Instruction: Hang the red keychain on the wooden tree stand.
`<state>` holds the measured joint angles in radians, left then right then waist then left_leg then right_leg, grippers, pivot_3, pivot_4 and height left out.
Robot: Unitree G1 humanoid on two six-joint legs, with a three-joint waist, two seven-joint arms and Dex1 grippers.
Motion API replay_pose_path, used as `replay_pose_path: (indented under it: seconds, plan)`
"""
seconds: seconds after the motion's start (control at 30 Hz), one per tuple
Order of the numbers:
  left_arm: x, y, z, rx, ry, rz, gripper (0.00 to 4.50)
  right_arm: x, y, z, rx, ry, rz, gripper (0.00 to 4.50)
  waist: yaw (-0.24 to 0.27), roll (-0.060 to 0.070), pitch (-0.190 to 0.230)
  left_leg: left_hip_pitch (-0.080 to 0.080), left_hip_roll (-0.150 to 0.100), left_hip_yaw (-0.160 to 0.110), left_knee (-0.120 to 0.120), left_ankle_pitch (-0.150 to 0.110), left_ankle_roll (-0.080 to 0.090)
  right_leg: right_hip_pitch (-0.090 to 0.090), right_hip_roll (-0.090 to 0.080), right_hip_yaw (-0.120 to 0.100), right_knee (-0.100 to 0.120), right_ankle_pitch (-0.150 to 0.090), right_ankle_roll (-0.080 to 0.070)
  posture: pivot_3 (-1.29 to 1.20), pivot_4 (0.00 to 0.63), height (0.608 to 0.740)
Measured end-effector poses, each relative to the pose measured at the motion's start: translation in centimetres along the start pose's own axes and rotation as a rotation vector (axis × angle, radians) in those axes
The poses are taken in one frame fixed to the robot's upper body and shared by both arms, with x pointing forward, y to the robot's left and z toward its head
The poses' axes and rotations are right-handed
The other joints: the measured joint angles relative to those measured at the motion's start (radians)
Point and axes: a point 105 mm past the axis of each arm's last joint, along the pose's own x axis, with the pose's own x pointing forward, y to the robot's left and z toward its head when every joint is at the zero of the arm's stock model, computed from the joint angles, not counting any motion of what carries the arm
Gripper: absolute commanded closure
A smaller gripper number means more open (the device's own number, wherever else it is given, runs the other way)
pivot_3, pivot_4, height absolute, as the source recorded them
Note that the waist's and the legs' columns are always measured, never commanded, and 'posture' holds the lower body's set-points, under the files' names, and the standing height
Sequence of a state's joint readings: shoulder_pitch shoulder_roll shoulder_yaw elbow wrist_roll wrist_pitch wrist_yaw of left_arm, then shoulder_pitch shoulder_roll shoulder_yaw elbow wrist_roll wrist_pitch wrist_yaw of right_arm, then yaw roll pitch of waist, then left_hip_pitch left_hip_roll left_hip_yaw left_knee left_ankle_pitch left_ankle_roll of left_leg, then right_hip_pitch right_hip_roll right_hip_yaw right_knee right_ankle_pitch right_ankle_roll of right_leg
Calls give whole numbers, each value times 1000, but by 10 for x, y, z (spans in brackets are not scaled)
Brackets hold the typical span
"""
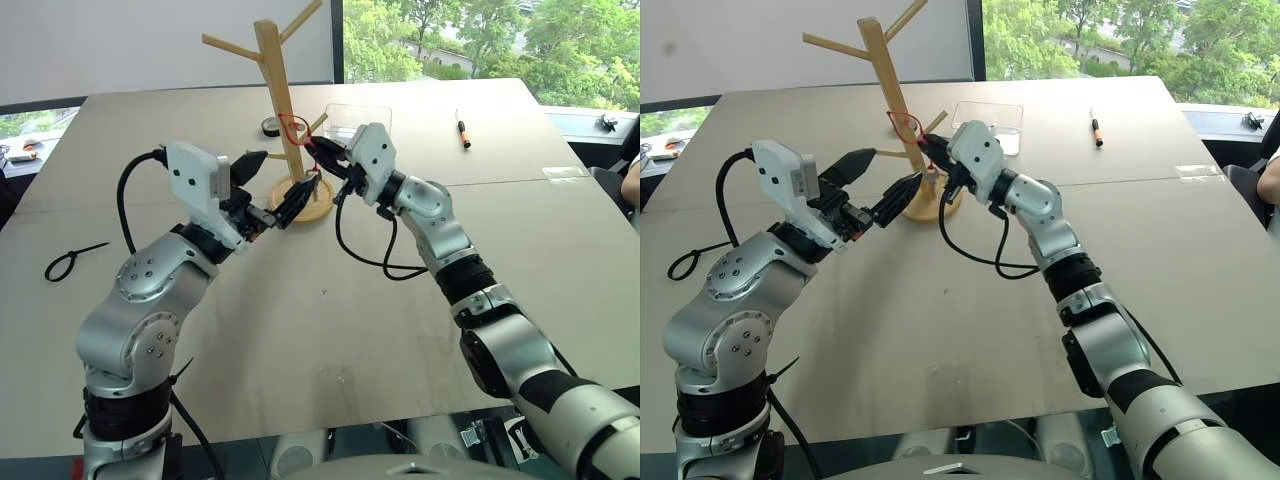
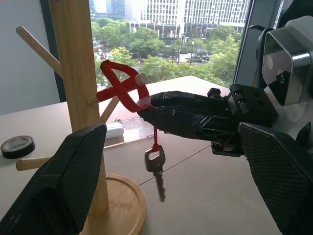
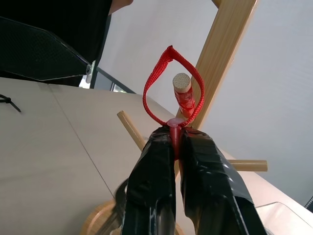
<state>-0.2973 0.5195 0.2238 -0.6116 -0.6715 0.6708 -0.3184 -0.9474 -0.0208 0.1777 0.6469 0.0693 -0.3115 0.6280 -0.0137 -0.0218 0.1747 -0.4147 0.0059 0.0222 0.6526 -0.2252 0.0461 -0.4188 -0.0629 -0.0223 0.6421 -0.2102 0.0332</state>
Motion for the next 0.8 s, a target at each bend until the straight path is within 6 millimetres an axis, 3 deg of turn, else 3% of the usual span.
replay_pose_path:
  seconds: [0.13, 0.3, 0.47, 0.57, 0.63, 0.8]
  plan:
    - [1, 0, 2, 4, -7, -2, 0, 2, 2, 1, 7, -4, 0, 2564, 0, 0, 0, 0, 0, 0, 0, 0, 0, 0, 0, 0, 0, 0, 0, 0, 150, 740]
    - [1, 0, 2, 3, -7, -2, 0, 1, 0, 0, 15, -3, -13, 175, 0, 0, 0, 0, 0, 0, 0, 0, 0, 0, 0, 0, 0, 0, 0, 0, 150, 740]
    - [4, 1, 0, 19, 3, 30, 0, -3, -9, -2, 52, 6, -63, 75, 1, 0, 0, 0, 0, 0, 0, 0, 0, 0, 0, 0, 0, 0, 0, 0, 150, 740]
    - [6, 14, -13, 33, 36, 148, 0, -19, -21, -18, 127, 49, -152, 75, 3, 0, 0, 0, 0, 0, 0, 0, 0, 0, 0, 0, 0, 0, 0, 0, 150, 740]
    - [7, 28, -23, 9, 38, 265, 0, -38, -31, -34, 165, 99, -229, 75, 6, 0, 0, 0, -1, 0, 0, 0, 0, 0, -1, 0, 0, 0, 0, 0, 150, 740]
    - [-1, 58, -52, -23, 45, 529, 0, -109, -67, -74, 225, 252, -496, 75, 7, 0, 0, 0, -1, 1, 0, 0, 1, 0, -1, 0, 0, 0, 0, 0, 150, 740]
